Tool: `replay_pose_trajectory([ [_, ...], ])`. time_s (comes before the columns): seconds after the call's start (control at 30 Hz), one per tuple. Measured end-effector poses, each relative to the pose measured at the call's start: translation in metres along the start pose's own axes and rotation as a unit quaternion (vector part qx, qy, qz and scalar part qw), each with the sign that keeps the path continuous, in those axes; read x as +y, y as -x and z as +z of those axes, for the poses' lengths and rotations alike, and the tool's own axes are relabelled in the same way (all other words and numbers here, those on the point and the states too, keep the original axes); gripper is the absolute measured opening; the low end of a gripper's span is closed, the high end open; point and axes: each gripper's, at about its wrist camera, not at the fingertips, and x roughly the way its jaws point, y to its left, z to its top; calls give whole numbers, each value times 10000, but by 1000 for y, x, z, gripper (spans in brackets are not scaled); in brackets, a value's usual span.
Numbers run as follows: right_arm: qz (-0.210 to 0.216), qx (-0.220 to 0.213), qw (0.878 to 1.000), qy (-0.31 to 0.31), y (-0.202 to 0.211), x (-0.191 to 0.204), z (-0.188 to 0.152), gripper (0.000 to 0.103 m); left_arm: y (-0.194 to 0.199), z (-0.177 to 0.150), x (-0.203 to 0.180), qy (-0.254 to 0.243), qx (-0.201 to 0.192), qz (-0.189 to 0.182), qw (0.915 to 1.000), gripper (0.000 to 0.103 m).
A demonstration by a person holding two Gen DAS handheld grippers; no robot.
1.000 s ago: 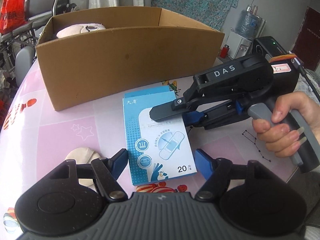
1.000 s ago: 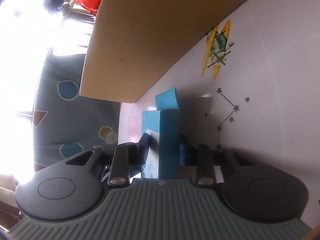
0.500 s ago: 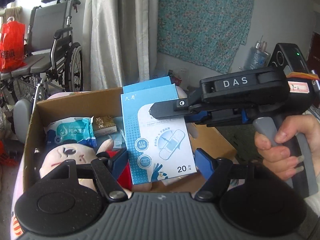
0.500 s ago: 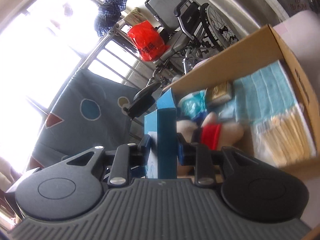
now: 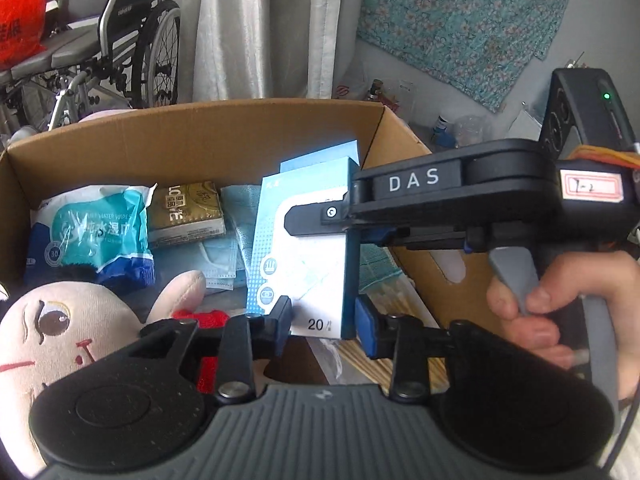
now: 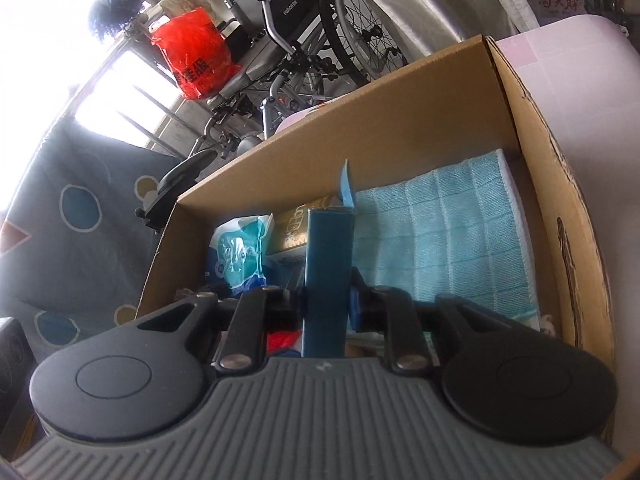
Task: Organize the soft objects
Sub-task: 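Carry the bandage box into the cardboard box and lower it onto the towel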
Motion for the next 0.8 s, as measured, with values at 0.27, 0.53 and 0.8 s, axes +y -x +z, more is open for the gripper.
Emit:
replay_pose_trajectory([
  [0.27,-417,627,9961,464,-17,-5,21,23,20,-14,28,175,99,-170,9997,40],
  [0.53,-1557,833,9740,1422,-59,18,13,40,14,-12,33,-12,188,-117,9998,40],
  [0.8,-1446,766,9727,1644,-79,21,11,36,4,-11,25,-404,78,53,9991,42],
])
